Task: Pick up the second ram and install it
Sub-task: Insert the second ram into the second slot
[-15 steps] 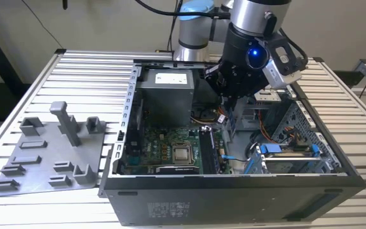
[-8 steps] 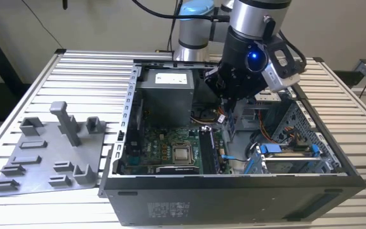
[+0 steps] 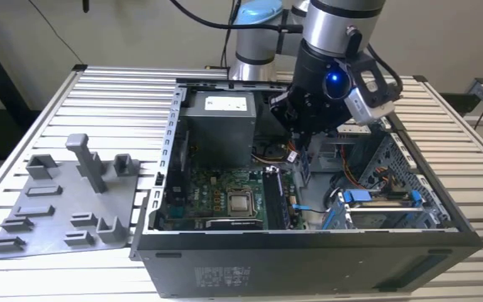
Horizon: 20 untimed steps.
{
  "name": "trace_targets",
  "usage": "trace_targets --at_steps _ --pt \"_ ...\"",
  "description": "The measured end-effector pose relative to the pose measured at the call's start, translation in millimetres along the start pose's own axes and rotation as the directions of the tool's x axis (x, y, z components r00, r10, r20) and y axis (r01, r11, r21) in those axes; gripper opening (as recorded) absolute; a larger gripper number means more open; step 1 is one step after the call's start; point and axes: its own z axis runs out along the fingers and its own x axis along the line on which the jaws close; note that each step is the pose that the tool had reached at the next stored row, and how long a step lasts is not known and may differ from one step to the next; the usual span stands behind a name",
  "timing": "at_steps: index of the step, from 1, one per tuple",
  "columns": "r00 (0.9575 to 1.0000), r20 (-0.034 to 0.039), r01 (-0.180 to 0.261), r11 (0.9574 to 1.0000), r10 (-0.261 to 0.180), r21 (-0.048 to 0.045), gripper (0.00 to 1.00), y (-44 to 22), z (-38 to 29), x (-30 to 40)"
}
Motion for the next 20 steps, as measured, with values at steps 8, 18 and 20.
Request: trace_targets --at_steps 8,18,20 --pt "1.0000 -0.0013 0.000 1.0000 0.000 0.0001 0.14 -0.3 7.0 -0.4" --pt "1.0000 -0.0025 0.008 1.0000 -0.008 -0.0001 0.14 0.1 24.7 3.1" --pt "0.9998 -0.0029 0.020 0.9998 -0.020 -0.0003 0.14 -0.1 28.1 3.8"
